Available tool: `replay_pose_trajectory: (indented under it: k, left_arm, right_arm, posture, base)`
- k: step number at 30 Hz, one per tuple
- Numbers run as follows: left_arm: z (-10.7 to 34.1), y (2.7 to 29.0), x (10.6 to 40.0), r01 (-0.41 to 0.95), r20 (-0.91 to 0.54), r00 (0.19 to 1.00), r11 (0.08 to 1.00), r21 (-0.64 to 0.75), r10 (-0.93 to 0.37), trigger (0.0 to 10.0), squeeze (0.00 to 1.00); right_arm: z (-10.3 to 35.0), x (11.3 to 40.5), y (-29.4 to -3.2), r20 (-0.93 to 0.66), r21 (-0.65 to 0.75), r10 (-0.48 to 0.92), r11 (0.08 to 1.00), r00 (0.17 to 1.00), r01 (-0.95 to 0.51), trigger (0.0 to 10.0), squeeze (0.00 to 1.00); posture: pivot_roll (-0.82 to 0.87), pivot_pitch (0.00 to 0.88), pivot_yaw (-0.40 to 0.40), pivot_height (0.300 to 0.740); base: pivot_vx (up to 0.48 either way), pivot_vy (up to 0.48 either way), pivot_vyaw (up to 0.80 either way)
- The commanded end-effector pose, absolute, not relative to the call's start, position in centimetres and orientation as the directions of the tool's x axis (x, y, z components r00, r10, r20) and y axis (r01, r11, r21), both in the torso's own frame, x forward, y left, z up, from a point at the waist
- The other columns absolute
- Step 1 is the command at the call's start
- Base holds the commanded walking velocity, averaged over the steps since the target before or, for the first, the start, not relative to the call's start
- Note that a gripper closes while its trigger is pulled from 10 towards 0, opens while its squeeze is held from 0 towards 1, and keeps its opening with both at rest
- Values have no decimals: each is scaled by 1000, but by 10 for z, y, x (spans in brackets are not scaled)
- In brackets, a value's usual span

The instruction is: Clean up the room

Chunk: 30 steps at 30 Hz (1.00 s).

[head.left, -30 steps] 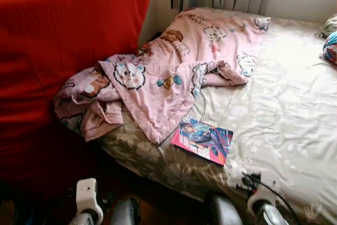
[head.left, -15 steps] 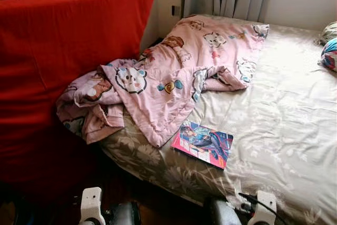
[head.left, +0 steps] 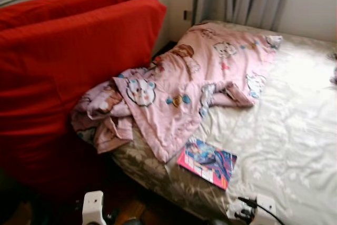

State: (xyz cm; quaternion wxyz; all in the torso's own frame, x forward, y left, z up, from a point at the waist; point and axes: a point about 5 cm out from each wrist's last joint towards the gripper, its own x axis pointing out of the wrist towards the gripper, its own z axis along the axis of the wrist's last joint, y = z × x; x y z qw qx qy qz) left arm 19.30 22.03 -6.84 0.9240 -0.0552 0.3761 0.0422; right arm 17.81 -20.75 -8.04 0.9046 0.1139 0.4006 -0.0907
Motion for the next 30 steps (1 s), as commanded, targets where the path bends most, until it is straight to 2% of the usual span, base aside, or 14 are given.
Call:
replay_pose_trajectory:
  k: [1, 15, 30]
  left_arm:
    - [-71, 220, 188, -125, -715, 698, 990, -64, 42, 10000, 0]
    - [-72, 220, 188, -152, -716, 696, 986, -66, 59, 10000, 0]
    - [-68, 224, 195, -160, -712, 698, 985, -62, 68, 10000, 0]
  right_arm:
    - [-82, 176, -206, -760, 136, -62, 958, 647, 251, 10000, 0]
    - [-85, 172, -203, -788, 118, -51, 965, 613, 232, 10000, 0]
    - [-81, 183, -200, -776, 115, -38, 973, 630, 200, 10000, 0]
  posture:
    - [67, 0, -19, 738]
    - [71, 0, -26, 740]
    - [95, 0, -34, 740]
  base:
    - [0, 0, 0]
    - [0, 0, 0]
    - [0, 0, 0]
